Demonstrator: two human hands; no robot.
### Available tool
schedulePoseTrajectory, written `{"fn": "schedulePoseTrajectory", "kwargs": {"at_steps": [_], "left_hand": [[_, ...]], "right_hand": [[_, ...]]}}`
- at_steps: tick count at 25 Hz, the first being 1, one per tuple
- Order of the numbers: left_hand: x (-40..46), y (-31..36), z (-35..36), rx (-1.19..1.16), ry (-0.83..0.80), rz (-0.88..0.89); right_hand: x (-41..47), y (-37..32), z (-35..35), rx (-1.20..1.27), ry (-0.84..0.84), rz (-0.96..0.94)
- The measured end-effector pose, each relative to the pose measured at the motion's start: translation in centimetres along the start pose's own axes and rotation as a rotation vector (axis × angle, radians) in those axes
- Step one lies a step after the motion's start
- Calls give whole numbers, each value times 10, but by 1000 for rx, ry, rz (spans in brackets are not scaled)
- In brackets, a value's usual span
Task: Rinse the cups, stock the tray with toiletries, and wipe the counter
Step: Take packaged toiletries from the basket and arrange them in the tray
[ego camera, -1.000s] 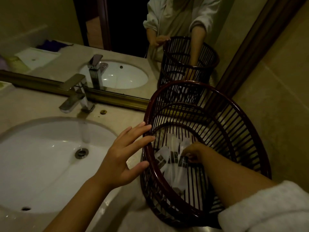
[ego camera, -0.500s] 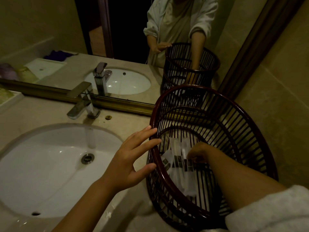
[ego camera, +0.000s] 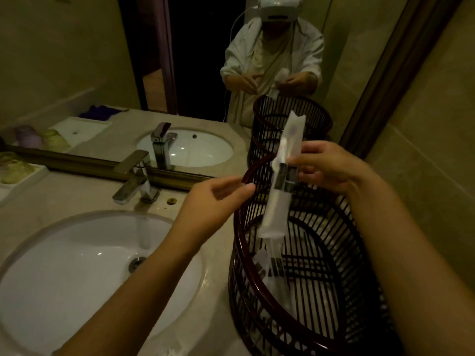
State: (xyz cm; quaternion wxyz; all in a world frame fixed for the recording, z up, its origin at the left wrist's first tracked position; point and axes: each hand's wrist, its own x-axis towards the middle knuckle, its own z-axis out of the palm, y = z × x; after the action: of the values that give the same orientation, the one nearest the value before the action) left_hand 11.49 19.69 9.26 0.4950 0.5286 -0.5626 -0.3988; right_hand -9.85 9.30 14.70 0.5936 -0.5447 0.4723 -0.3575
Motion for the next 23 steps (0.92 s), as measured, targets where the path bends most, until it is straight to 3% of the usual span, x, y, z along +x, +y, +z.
{"fn": "schedulePoseTrajectory", "kwargs": {"at_steps": [4, 11, 14, 16, 18, 20, 21, 23], "left_hand": [[10, 13, -3, -69, 18, -72], [2, 0, -17, -224, 125, -205], [0, -5, -22, -254, 149, -224], [-1, -9, -26, -283, 164, -242], [-2, -11, -28, -307, 155, -266], [-1, -11, -29, -353, 124, -285], [0, -11, -29, -393, 105, -293], [0, -12, -31, -502, 60, -312]], "right_hand": [[-12, 6, 61, 36, -7, -42], [-17, 20, 82, 300, -156, 135], [-19, 21, 79, 247, -25, 95], [-21, 21, 79, 68, 198, -94], [-27, 21, 86, -277, 317, -538], [-31, 24, 99, -695, 184, -980], [-32, 30, 104, -859, 95, -1106], [-32, 37, 107, -993, 12, -1151]]}}
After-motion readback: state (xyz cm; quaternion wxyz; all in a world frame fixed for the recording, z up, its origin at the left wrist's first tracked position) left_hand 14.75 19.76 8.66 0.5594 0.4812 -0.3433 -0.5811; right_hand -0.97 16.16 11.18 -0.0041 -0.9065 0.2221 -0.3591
